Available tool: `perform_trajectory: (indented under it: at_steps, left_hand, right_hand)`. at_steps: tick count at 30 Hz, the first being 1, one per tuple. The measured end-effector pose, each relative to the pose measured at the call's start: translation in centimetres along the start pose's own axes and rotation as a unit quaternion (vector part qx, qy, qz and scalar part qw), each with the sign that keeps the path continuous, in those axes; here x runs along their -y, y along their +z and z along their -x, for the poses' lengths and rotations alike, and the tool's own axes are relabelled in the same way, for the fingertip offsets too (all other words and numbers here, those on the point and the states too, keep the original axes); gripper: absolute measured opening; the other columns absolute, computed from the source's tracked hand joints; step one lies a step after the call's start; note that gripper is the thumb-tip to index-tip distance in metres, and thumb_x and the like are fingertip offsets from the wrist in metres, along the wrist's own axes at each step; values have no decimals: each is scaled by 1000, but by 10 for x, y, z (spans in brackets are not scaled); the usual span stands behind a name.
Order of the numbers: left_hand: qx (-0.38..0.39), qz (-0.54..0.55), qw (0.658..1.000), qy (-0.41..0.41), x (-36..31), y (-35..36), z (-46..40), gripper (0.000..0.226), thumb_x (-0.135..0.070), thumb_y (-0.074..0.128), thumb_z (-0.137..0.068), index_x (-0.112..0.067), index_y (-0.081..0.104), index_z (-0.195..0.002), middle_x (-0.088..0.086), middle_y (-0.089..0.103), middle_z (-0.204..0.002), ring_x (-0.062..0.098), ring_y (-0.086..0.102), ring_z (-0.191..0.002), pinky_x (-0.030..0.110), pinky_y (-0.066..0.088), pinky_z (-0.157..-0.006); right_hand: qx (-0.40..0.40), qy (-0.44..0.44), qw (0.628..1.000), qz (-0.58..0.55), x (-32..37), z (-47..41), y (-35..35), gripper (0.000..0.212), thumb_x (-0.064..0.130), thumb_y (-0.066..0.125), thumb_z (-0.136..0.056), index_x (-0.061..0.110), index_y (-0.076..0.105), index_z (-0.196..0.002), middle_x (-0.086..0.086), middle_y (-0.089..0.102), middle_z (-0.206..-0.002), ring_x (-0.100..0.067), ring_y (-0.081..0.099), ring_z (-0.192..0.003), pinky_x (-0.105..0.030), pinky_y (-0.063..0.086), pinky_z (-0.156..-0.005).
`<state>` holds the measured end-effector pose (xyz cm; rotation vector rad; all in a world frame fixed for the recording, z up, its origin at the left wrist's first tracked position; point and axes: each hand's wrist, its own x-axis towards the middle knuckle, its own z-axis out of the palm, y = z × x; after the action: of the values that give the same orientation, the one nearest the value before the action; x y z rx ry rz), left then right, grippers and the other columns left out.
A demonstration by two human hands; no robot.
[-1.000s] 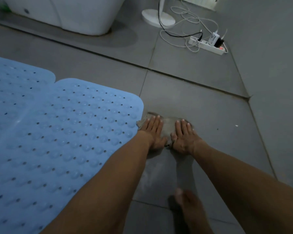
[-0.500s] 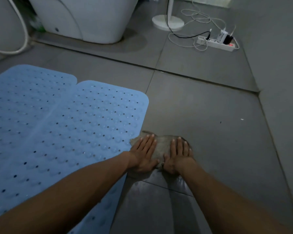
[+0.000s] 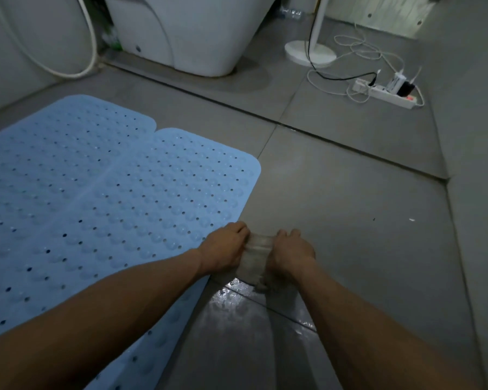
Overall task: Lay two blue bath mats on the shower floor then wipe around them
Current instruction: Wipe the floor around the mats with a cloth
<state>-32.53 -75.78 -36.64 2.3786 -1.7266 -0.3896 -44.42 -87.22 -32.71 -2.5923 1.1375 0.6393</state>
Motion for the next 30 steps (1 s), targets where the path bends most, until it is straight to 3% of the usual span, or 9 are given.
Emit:
perform_trajectory:
  at_steps: [2, 5, 9, 14, 20, 24, 30]
  left_hand:
    - [22, 5, 999, -39, -3, -5, -8, 42, -20, 59, -85, -9, 52, -125, 11, 49, -126, 30, 55, -106, 41, 50, -89]
    - [53, 19, 996, -69, -9, -13, -21, 33, -20, 61, -86, -9, 60, -117, 11, 53, -119, 30, 58, -103, 40, 51, -89]
    - [32, 40, 994, -97, -7, -18, -33, 26, -18, 63, -84, -13, 65, -109, 6, 58, -115, 24, 59, -99, 35, 51, -88]
    - [85, 47, 990, -103, -11, -52, -50, 24, -28, 68, -80, -18, 68, -102, 3, 57, -107, 21, 58, -95, 26, 45, -76]
    - [36, 94, 983, -151, -50, -146, -46, 18, -33, 62, -91, -16, 69, -94, -1, 52, -94, 17, 57, -84, 24, 41, -69]
    - [7, 91, 976, -197, -79, -232, -43, 18, -29, 54, -95, -14, 64, -97, 3, 56, -97, 20, 58, -84, 28, 41, -66]
    - [-26, -10, 976, -218, -113, -369, -48, 20, -28, 49, -95, -17, 66, -96, 1, 64, -96, 20, 55, -92, 31, 41, -77]
  right_hand:
    - [-10, 4, 1000, -23, -6, -2, -3, 54, 25, 59, -92, 5, 39, -137, -17, 44, -140, -35, 51, -127, -41, 44, -100]
    - [-10, 6, 999, -50, -14, -7, -6, 39, 20, 56, -92, 8, 48, -129, -15, 55, -136, -33, 55, -125, -39, 46, -98]
    - [42, -10, 999, -31, -17, -19, -20, 45, 26, 64, -89, 12, 55, -132, -12, 54, -140, -31, 54, -127, -39, 46, -100]
    - [105, -40, 993, -34, -27, -25, -57, 52, 32, 69, -86, 13, 56, -133, -9, 54, -141, -28, 54, -128, -37, 46, -100]
    - [92, -27, 993, -68, -43, 2, -140, 43, 27, 65, -88, 14, 51, -126, -11, 58, -132, -31, 57, -123, -36, 45, -96]
    - [85, -34, 994, -62, -43, 25, -224, 40, 35, 74, -83, 20, 63, -118, -10, 64, -124, -30, 60, -117, -34, 48, -91]
    - [19, -83, 996, -21, -33, 62, -369, 29, 28, 66, -83, 19, 71, -111, -10, 70, -110, -30, 63, -107, -31, 49, -90]
